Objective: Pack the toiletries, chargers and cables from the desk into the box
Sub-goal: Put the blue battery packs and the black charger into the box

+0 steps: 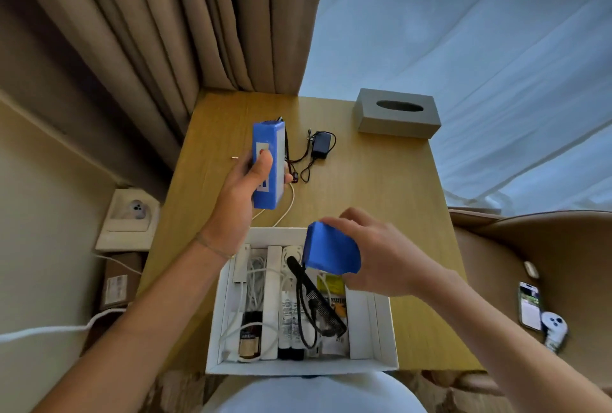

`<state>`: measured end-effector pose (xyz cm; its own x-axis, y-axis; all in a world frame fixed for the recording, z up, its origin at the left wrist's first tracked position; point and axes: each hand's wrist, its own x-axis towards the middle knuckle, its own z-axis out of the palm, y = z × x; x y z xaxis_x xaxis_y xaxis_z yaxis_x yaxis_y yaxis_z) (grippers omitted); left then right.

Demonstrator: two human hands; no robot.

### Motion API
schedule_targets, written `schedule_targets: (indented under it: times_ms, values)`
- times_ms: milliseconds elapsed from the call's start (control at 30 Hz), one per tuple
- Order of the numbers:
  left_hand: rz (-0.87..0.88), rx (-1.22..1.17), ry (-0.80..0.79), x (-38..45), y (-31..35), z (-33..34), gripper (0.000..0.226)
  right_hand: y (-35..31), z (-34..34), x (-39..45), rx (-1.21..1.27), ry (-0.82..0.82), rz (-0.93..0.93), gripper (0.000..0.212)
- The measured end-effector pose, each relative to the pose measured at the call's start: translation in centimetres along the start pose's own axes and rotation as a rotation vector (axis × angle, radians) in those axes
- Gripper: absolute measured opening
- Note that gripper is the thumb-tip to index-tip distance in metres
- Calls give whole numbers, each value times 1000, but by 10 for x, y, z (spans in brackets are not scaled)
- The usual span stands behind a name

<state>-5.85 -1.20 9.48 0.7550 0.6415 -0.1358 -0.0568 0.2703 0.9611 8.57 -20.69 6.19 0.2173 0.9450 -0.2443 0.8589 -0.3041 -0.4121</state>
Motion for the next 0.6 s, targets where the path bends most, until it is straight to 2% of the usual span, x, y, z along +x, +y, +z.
schedule_targets:
  times_ms: [200,333,600]
  values:
    - [-48,-12,-21,-23,-14,-13,34,0,49,17,-300,-109,-71,92]
    - [-69,14,-44,-34,-18,-22,37,7,71,28,-432,-94,-134,82]
    - [-112,22,-76,-47,-19,-29,36,11,93,38,-684,-71,-123,72]
